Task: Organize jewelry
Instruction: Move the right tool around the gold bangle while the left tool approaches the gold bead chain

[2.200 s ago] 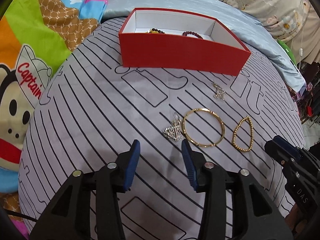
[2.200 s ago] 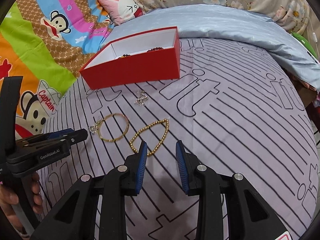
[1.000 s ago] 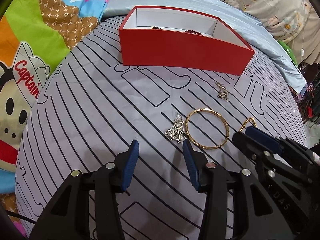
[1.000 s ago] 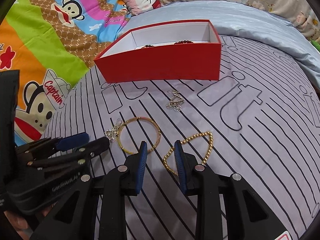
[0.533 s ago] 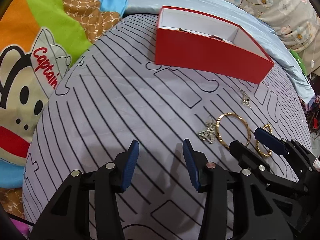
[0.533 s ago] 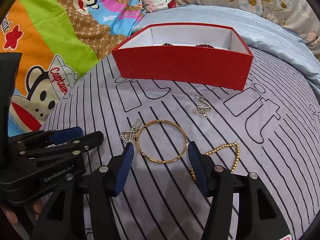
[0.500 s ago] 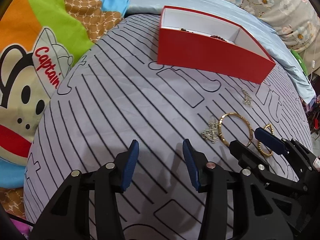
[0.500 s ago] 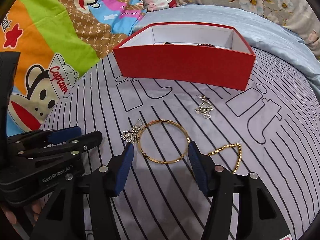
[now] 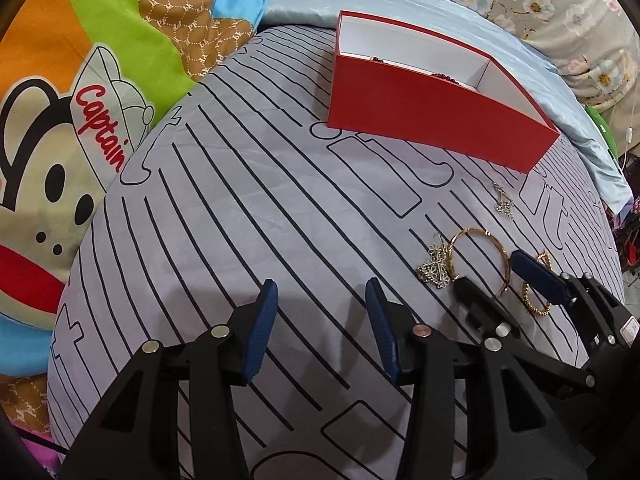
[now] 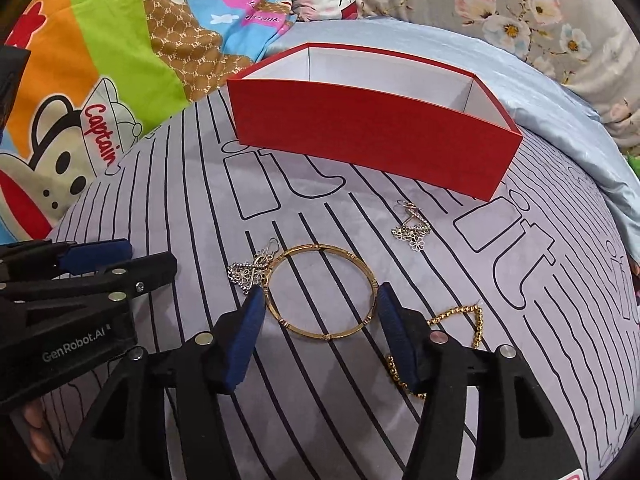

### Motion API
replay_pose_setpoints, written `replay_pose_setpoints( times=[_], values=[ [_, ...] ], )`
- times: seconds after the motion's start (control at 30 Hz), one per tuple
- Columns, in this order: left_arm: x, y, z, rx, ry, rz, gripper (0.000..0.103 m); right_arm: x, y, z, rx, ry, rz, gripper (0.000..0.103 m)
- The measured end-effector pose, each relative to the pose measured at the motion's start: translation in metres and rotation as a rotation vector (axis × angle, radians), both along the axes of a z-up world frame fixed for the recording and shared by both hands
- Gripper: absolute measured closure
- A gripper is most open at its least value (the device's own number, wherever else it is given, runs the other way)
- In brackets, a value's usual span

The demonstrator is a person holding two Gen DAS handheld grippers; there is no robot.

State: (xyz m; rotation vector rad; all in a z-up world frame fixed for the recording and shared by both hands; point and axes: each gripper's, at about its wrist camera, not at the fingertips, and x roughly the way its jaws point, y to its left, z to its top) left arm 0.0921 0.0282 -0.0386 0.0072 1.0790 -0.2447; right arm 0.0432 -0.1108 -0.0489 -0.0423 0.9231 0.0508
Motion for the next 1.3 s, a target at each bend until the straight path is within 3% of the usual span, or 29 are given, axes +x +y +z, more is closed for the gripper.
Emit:
replay_pose_setpoints(
  times=[0.23,0.27,0.3,0.37,0.73,1.0,1.07,1.3],
  values=[
    [-0.001,-0.009,0.002,-0.003,-0.005,-0.020,0.060,-0.009,-0.024,0.007,0.078,0.029,-0.028,0.096],
    [-0.001,-0.010,0.002,-0.005,-0.004,-0.021,0.060,-0.010,-0.026,0.008,0.085,0.025,-0.031,0.086],
    [-0.001,-0.010,0.002,-0.006,-0.003,-0.023,0.060,-0.013,-0.027,0.009,0.086,0.020,-0.037,0.068],
    [-0.002,-0.012,0.002,-0.004,-0.004,-0.028,0.060,-0.016,-0.030,0.012,0.089,-0.004,-0.047,0.048],
    [-0.006,-0.021,0.003,-0.008,-0.007,-0.047,0.060,-0.018,-0.054,0.010,0.144,0.016,-0.084,0.048],
    [-0.007,-0.022,0.002,-0.005,-0.005,-0.049,0.059,-0.012,-0.037,0.002,0.052,0.021,-0.047,0.041],
    [-0.007,-0.021,0.002,-0.006,-0.004,-0.047,0.060,-0.011,-0.038,-0.002,0.038,0.029,-0.060,0.049],
    [-0.008,-0.023,0.004,-0.005,-0.007,-0.050,0.059,-0.013,-0.041,0.000,0.046,0.022,-0.064,0.049]
  ],
)
